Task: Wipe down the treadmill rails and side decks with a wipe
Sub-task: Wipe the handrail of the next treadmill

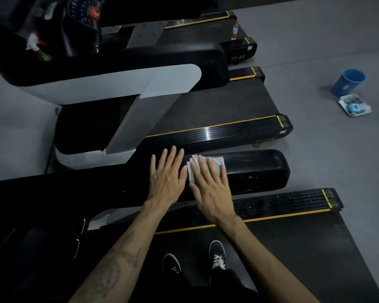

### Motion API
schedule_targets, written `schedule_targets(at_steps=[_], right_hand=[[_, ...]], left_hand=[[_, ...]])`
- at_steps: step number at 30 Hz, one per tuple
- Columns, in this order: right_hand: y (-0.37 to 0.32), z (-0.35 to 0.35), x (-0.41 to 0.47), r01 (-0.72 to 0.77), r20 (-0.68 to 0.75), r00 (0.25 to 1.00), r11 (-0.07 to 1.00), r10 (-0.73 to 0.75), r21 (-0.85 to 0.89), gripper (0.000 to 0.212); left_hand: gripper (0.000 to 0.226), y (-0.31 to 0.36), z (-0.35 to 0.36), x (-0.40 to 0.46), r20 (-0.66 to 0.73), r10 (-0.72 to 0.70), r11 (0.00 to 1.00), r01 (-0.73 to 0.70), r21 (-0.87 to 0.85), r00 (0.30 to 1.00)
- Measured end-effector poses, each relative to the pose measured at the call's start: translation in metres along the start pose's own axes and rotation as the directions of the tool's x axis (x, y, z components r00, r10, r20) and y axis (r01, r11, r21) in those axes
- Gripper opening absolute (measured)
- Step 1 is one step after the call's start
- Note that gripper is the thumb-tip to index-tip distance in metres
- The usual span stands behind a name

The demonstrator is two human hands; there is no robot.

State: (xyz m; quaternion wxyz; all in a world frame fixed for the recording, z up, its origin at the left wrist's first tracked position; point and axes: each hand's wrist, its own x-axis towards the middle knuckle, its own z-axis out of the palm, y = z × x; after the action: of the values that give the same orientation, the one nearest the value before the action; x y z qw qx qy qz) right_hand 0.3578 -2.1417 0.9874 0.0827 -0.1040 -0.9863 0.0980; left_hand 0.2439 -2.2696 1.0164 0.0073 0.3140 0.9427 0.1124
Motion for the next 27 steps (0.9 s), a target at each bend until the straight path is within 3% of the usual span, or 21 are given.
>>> schedule_targets(at_steps=[7, 13, 20, 27], right_hand=[[-0.006, 0.007, -0.027, -0.133, -0.044, 0.990, 0.988, 0.137, 0.084, 0.070], [0.017, 0.000, -0.010, 0.055, -0.028, 0.998, 0.997, -0.054, 0.051, 0.063], [0.025, 0.001, -0.029, -0.049, -0.057, 0.997, 0.993, 0.055, 0.104, 0.066], [0.045, -0.003, -0.011, 0.073, -0.036, 0.997, 0.997, -0.072, 0.021, 0.063]], left_hand=[[0.062, 0.021, 0.013, 0.003, -0.082, -0.068, 0.997, 0.065, -0.036, 0.994], [0.059, 0.021, 0.015, 0.000, -0.121, -0.039, 0.999, 0.041, 0.015, 0.992], [0.057, 0.021, 0.018, 0.000, -0.131, -0.042, 0.997, 0.050, 0.065, 0.990], [0.062, 0.019, 0.018, 0.001, -0.089, -0.036, 0.995, 0.044, 0.090, 0.995]])
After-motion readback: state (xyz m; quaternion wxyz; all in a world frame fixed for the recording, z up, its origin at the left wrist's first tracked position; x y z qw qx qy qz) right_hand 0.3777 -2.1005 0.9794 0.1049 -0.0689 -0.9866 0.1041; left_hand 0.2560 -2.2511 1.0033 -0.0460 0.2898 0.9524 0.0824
